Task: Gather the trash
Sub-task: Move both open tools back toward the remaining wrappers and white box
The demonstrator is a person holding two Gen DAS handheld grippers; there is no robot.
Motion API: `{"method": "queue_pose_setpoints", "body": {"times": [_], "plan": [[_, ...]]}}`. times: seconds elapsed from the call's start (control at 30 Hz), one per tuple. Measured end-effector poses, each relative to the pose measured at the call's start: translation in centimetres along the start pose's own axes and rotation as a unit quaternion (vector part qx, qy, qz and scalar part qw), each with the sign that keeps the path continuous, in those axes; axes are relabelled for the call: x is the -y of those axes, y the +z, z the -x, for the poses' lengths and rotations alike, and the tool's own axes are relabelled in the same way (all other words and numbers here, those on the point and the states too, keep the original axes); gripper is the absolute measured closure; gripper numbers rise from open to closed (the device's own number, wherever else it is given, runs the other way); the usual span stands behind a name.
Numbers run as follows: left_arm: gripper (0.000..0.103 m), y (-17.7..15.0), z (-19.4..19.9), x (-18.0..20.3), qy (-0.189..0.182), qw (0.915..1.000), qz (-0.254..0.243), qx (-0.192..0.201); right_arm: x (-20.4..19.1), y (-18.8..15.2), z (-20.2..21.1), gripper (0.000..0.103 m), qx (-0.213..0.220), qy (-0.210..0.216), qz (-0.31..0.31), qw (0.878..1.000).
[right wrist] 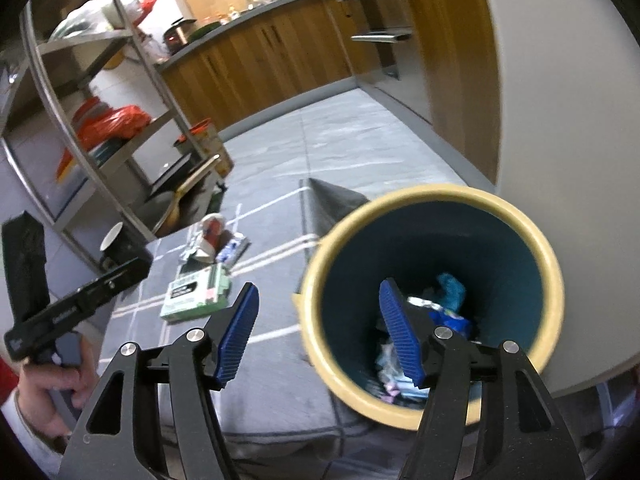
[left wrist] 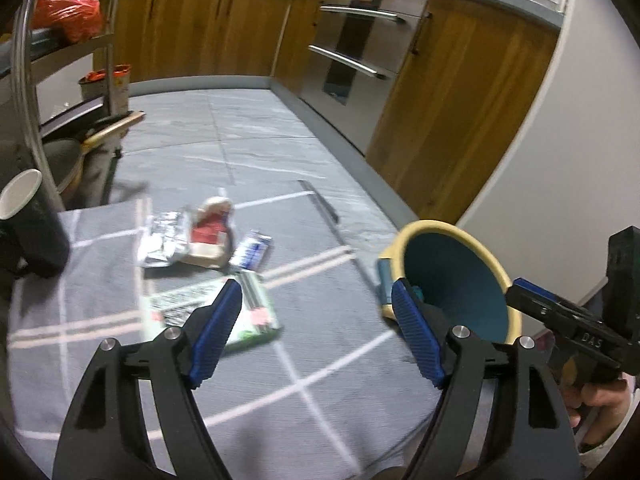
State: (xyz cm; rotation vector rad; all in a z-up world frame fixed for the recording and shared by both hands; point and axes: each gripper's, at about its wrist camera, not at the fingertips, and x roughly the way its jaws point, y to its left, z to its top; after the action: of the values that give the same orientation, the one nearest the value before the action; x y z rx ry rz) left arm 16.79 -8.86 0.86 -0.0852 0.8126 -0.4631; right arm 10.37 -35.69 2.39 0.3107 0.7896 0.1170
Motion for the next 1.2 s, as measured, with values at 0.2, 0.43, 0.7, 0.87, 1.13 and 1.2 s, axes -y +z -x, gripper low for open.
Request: {"method": "queue_pose_setpoints", "body": {"times": [0.2,0.43,0.7,0.87,1.13,1.2], "plan": [[0.034,1.4,-0.3,-2.3,0.028,0.9995,-0.010,-0.007,-2.9,1.4,-2.2,0.038,-0.021,0.019,0.028,0.999],[0.049,2.4,-4.4,-4.0,0.038,0.9987,-0.005,-0.033,-5.8,3.2,-5.8,0.033,-0.046,0.034,0.065,0.996],[0.071,3.2,-9.5,-5.3,0.063,0.9959,0.000,-0.066,-6.4,2.7,-10.4,0.033,-0.072,0.037,0.065,0.995],[0.071,3.6,-12.0,-6.2,0.066,0.9941,0.007,-0.086,-6.3,3.1,-12.3,0.033,-0.081,0.039,0.059,0.994],[0.090,4.1,-15.2,-7.3,0.066,0.9907,0.010,-0.119,-6.3,3.6,-14.8,0.032,-0.093,0.043,0.050,0.994],[0.095,4.0,-15.4,-7.4,0.065,0.9904,0.009,-0.122,-6.3,3.5,-15.5,0.032,-0.099,0.043,0.048,0.993]]}}
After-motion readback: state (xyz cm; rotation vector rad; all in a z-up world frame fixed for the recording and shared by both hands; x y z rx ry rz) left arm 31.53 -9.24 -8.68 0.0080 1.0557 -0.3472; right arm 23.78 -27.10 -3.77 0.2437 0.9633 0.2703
